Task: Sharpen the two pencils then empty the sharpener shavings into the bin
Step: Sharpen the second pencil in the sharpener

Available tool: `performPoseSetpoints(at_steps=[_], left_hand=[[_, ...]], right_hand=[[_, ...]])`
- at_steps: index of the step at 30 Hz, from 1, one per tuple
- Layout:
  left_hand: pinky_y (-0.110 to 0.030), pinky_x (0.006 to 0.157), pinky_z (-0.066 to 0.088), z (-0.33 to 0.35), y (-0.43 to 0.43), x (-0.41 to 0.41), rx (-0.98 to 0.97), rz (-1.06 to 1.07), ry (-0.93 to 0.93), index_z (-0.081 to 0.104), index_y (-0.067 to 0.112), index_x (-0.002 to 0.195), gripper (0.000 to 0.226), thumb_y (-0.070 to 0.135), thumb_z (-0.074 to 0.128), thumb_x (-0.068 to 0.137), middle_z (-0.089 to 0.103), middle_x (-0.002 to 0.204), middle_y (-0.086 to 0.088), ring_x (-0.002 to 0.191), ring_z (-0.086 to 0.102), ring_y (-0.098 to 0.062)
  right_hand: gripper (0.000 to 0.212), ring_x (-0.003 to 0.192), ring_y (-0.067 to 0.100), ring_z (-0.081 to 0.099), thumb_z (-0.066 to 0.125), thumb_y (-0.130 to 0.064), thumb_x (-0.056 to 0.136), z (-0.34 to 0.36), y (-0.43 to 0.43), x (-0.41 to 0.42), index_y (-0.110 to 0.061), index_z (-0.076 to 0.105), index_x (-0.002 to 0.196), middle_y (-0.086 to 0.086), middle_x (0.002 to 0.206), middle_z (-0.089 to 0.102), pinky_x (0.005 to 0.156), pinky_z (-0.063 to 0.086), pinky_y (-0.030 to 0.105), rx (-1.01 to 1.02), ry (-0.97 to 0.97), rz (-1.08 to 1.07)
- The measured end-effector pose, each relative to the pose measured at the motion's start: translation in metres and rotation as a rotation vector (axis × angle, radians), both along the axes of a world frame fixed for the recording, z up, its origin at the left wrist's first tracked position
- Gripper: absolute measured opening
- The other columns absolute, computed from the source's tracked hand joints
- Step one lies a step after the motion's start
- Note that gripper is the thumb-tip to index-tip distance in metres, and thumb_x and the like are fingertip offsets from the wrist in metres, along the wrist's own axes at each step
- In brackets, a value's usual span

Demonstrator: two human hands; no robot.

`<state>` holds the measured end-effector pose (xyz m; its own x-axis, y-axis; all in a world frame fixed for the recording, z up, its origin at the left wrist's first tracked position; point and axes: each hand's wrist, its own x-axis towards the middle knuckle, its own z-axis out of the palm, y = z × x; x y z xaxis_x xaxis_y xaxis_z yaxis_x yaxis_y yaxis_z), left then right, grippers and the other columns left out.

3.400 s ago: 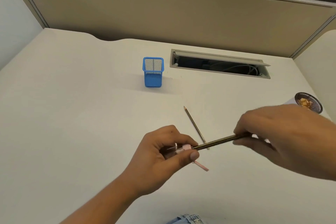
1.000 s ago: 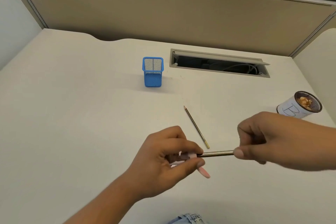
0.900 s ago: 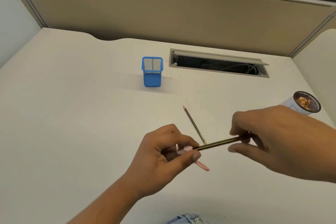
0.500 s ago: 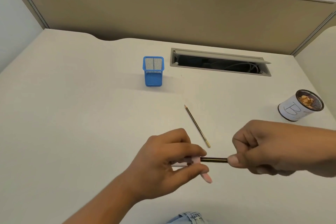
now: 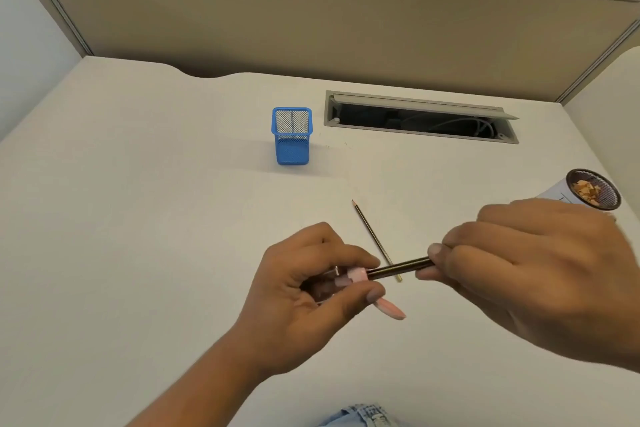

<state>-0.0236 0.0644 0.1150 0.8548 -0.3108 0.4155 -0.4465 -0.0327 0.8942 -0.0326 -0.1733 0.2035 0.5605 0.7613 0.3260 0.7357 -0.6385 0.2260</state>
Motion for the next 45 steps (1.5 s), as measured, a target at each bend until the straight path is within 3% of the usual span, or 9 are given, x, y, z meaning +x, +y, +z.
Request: performPoseSetpoints(at_steps=[2,4,6,8,20,32,38,41,45], left_hand=[[-0.011,0.055,0.039,-0.002,0.000,0.002,0.063,0.002,-0.060,0.075,0.020,0.099,0.018,0.033,0.073,0.086,0.062,0.079,0.006,0.061,0.056,-0.008],[-0.009,0.060,0.041,-0.004,0.002,0.004,0.162,-0.028,-0.159,0.075,0.016,0.099,0.017,0.027,0.074,0.087,0.064,0.079,0.003,0.066,0.058,-0.003],[-0.014,0.060,0.049,-0.005,0.004,0.007,0.255,-0.089,-0.268,0.073,0.015,0.100,0.017,0.027,0.074,0.088,0.064,0.081,0.004,0.068,0.060,-0.004],[-0.025,0.056,0.053,-0.005,0.005,0.009,0.299,-0.118,-0.328,0.071,0.018,0.103,0.017,0.029,0.073,0.090,0.062,0.084,0.007,0.069,0.062,-0.008],[-0.016,0.063,0.047,-0.012,0.014,0.026,0.126,0.014,-0.123,0.073,0.017,0.101,0.030,0.041,0.075,0.084,0.062,0.085,0.006,0.072,0.064,-0.014],[-0.015,0.071,0.050,-0.036,-0.001,0.028,0.001,0.121,0.220,0.066,0.034,0.102,0.035,0.020,0.083,0.074,0.067,0.091,0.010,0.075,0.059,-0.007],[-0.016,0.069,0.052,-0.033,-0.002,0.030,0.039,0.079,0.219,0.070,0.029,0.104,0.035,0.022,0.085,0.073,0.066,0.092,0.016,0.078,0.061,-0.007],[-0.013,0.069,0.050,-0.028,-0.003,0.032,0.062,0.052,0.225,0.071,0.028,0.104,0.036,0.022,0.085,0.072,0.066,0.091,0.014,0.081,0.063,-0.007],[-0.020,0.067,0.051,-0.024,-0.003,0.032,0.098,-0.005,0.187,0.073,0.027,0.104,0.034,0.030,0.085,0.072,0.065,0.092,0.009,0.085,0.064,-0.016]], right_hand=[[0.028,0.042,0.019,0.048,0.058,-0.042,0.095,-0.002,0.005,-0.003,-0.027,0.060,0.071,-0.006,0.053,0.058,0.035,0.037,0.031,0.055,0.240,-0.202],[0.032,0.039,0.011,0.044,0.060,-0.057,0.087,0.002,0.014,0.002,-0.031,0.056,0.067,-0.010,0.048,0.058,0.038,0.034,0.024,0.209,0.767,-0.548],[0.041,0.037,0.007,0.038,0.074,-0.049,0.082,0.004,0.015,0.010,-0.024,0.053,0.058,-0.009,0.046,0.054,0.040,0.028,0.019,0.406,1.336,-0.797],[0.047,0.038,0.008,0.033,0.078,-0.042,0.082,0.006,0.011,0.018,-0.021,0.047,0.055,-0.006,0.048,0.052,0.038,0.024,0.018,0.453,1.622,-0.854],[0.027,0.054,-0.001,0.058,0.048,-0.072,0.073,0.010,0.016,0.019,-0.050,0.058,0.084,-0.024,0.068,0.069,0.046,0.038,0.018,0.235,0.935,-0.688],[0.009,0.048,0.000,0.053,0.073,-0.044,0.081,-0.036,0.009,0.024,-0.038,0.067,0.079,-0.012,0.067,0.072,0.046,0.041,0.013,0.743,0.989,-0.689],[0.017,0.065,-0.003,0.057,0.063,-0.056,0.079,-0.026,0.011,0.016,-0.039,0.063,0.080,-0.039,0.078,0.062,0.046,0.033,0.013,0.426,0.757,-0.606],[0.018,0.077,0.001,0.058,0.060,-0.055,0.081,-0.022,0.008,0.019,-0.038,0.060,0.077,-0.032,0.080,0.062,0.052,0.031,0.016,0.325,0.683,-0.538],[0.015,0.061,0.003,0.054,0.061,-0.050,0.083,-0.019,0.004,0.022,-0.036,0.059,0.077,-0.024,0.064,0.056,0.051,0.039,0.023,0.246,0.578,-0.477]])
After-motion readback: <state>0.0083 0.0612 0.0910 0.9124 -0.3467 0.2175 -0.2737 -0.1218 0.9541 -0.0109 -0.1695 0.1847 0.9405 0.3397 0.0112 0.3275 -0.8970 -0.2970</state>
